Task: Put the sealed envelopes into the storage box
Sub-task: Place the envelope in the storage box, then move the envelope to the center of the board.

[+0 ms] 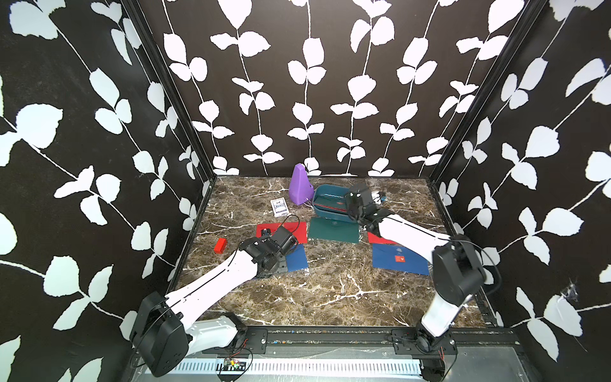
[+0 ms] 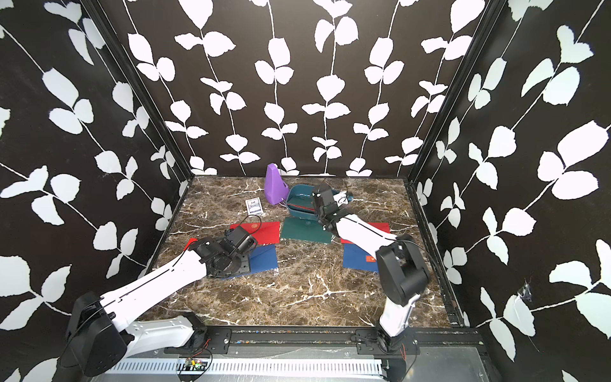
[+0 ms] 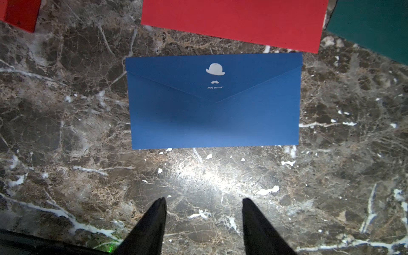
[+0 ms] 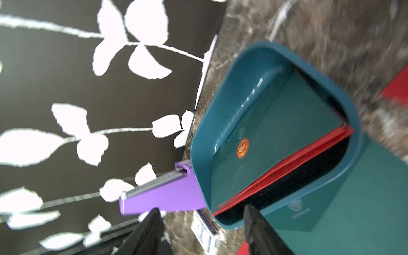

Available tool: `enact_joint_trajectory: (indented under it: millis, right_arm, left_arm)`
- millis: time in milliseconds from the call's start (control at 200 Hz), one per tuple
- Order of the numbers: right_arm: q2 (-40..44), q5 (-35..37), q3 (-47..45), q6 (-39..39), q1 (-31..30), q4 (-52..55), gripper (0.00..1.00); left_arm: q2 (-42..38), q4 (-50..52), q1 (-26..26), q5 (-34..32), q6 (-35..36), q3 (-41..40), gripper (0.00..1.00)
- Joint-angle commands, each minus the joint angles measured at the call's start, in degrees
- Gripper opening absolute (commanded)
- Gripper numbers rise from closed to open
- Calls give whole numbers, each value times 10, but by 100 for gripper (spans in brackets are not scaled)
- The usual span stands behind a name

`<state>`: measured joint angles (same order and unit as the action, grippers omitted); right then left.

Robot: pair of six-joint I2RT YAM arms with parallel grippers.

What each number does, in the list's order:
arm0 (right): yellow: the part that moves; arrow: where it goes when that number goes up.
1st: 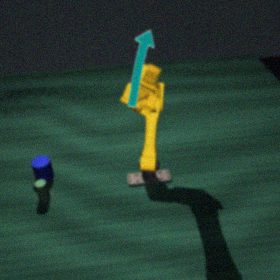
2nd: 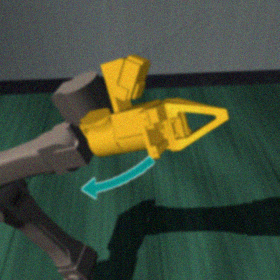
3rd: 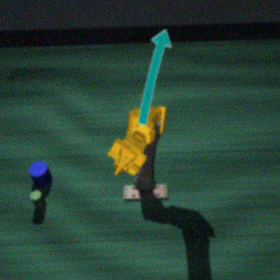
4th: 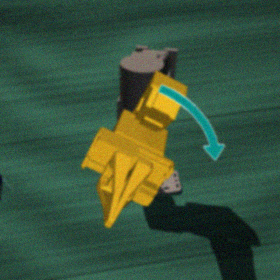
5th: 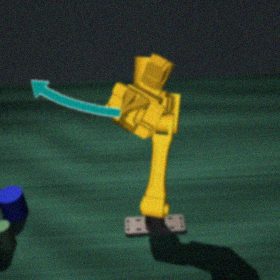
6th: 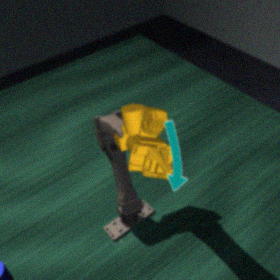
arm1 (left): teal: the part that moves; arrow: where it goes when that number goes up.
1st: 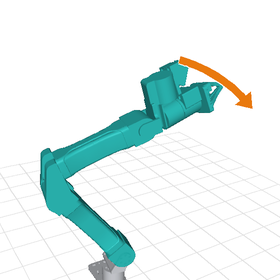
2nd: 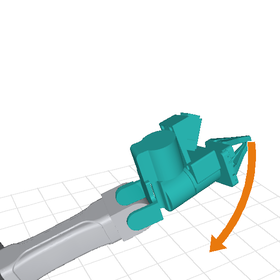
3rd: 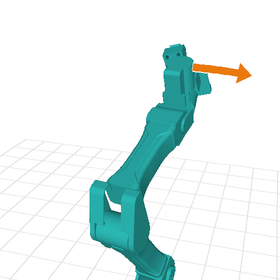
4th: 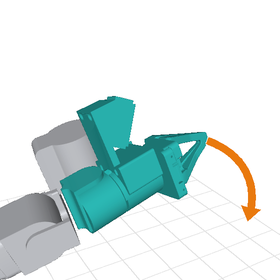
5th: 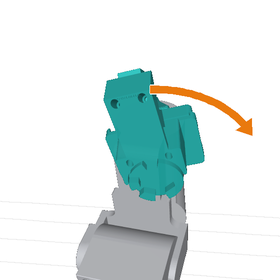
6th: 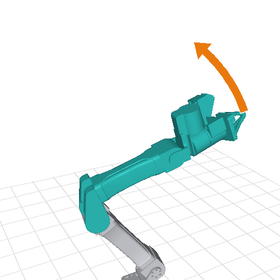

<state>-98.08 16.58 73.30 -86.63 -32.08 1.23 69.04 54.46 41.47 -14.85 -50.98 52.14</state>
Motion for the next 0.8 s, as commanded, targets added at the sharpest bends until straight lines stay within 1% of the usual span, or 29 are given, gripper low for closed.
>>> enact_joint_trajectory:
  millis: [0, 75, 90, 110, 125, 150, 230, 265, 275, 290, 335, 375, 415, 465, 545, 625, 730, 795]
  right_arm:
    - [22, -39, 49, 192, -6, 145, 75]
    - [44, -54, 23, 242, -9, 167, 83]
    - [52, -56, 3, 252, -9, 168, 85]
    - [58, -55, -13, 265, -10, 169, 93]
    - [59, -54, -23, 274, -11, 170, 95]
    - [84, -51, -39, 287, -11, 172, 99]
    - [94, -71, -76, 325, 0, 174, 99]
    - [89, -88, -76, 340, 4, 185, 99]
    - [88, -91, -74, 346, 5, 188, 99]
    - [86, -95, -72, 353, 5, 194, 99]
    - [85, -110, -63, 384, -1, 216, 99]
    - [90, -100, -62, 415, -15, 235, 99]
    - [98, -66, -69, 431, -26, 258, 99]
    - [107, -49, -84, 430, -24, 294, 99]
    - [121, -45, -104, 422, -5, 358, 99]
    - [148, -48, -131, 421, 13, 394, 99]
    - [182, -68, -168, 419, 57, 426, 99]
    - [192, -106, -197, 428, 92, 415, 98]
  left_arm:
    - [13, 14, -2, -22, 15, 13, 59]
    - [25, 8, -9, -21, 18, 13, 60]
    - [27, 8, -9, -21, 19, 15, 61]
    - [29, 6, -10, -21, 21, 16, 61]
    - [30, 6, -10, -22, 22, 17, 61]
    - [32, 5, -10, -23, 23, 19, 61]
    - [41, -1, -10, -25, 31, 25, 62]
    - [46, -4, -10, -22, 34, 28, 62]
    - [49, -5, -22, -20, 35, 30, 62]
    - [51, -7, -26, -17, 37, 32, 62]
    - [61, -6, -27, -9, 40, 42, 62]
    - [67, -4, -27, 1, 42, 49, 63]
    - [71, -8, -27, 11, 47, 51, 63]
    - [75, -9, -27, 22, 51, 47, 63]
    - [80, -7, -27, 27, 54, 40, 63]
    - [78, -4, -23, 29, 57, 40, 63]
    - [74, -4, -18, 30, 62, 46, 63]
    - [75, -2, -17, 31, 64, 51, 63]
